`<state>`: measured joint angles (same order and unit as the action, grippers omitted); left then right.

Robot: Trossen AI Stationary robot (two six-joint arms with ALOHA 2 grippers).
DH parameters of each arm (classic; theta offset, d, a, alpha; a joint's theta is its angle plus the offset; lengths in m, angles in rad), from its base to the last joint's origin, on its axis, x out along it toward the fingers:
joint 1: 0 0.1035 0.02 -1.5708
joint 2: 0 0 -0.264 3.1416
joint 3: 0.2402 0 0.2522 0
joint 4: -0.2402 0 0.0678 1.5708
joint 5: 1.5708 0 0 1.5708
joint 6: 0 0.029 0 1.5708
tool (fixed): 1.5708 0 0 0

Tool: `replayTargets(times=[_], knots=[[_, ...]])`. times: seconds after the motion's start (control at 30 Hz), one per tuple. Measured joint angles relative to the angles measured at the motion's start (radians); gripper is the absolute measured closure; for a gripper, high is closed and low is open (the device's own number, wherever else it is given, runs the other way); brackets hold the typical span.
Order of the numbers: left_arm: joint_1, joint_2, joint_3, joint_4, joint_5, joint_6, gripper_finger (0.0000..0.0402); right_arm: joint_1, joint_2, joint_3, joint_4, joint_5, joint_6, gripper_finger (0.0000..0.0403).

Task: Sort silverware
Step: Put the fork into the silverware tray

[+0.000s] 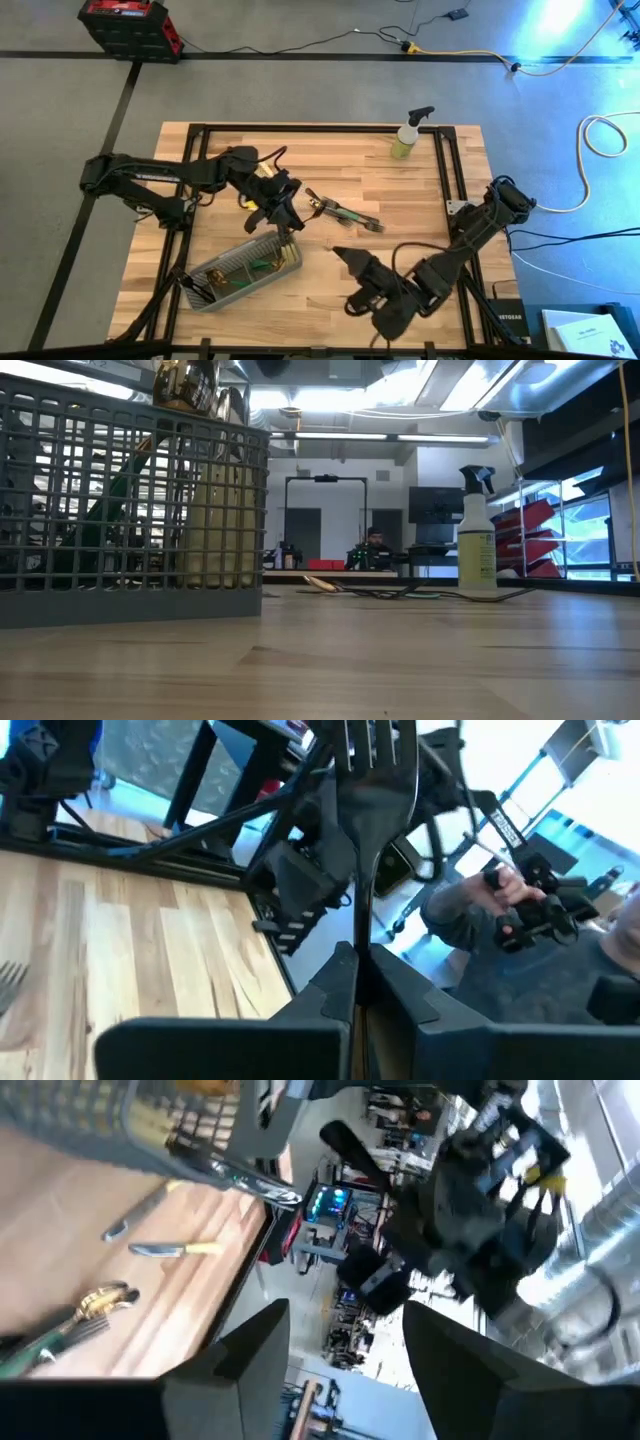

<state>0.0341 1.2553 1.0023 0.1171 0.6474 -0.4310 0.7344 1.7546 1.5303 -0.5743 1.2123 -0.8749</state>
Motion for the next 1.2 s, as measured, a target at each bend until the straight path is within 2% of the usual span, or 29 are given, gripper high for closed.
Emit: replayTargets(times=[0.07,0.13,0.33,0.5,0.73,0.83,1.03,1.2], knots=[[-0.039,-0.057,0.000,-0.092,-0.050,0.025,0.0401,0.021,0.000,0.000,-0.004,0.001,0.072,0.0224],[-0.095,-0.119,0.000,-0.182,-0.154,0.056,0.0401,0.038,0.000,0.000,-0.014,-0.001,0.140,0.0224],[-0.308,-0.306,0.000,-0.351,-0.561,0.091,0.0401,0.045,0.000,0.000,-0.104,-0.020,0.305,0.0224],[-0.511,-0.411,-0.018,-0.462,-0.892,0.085,0.0401,0.035,0.000,0.000,-0.122,-0.051,0.391,0.0224],[-0.747,-0.463,-0.131,-0.467,-1.097,-0.058,0.0401,0.024,0.000,0.000,-0.114,-0.053,0.472,0.0224],[-0.856,-0.452,-0.145,-0.470,-1.193,-0.112,0.0401,0.003,0.000,0.000,-0.039,-0.067,0.504,0.0224],[-1.079,-0.422,-0.145,-0.422,-1.357,-0.146,0.0401,-0.090,-0.001,0.000,0.134,-0.314,0.527,0.0224],[-1.237,-0.360,-0.145,-0.422,-1.569,-0.127,0.0401,-0.180,-0.001,0.000,0.328,-0.542,0.610,0.0224]])
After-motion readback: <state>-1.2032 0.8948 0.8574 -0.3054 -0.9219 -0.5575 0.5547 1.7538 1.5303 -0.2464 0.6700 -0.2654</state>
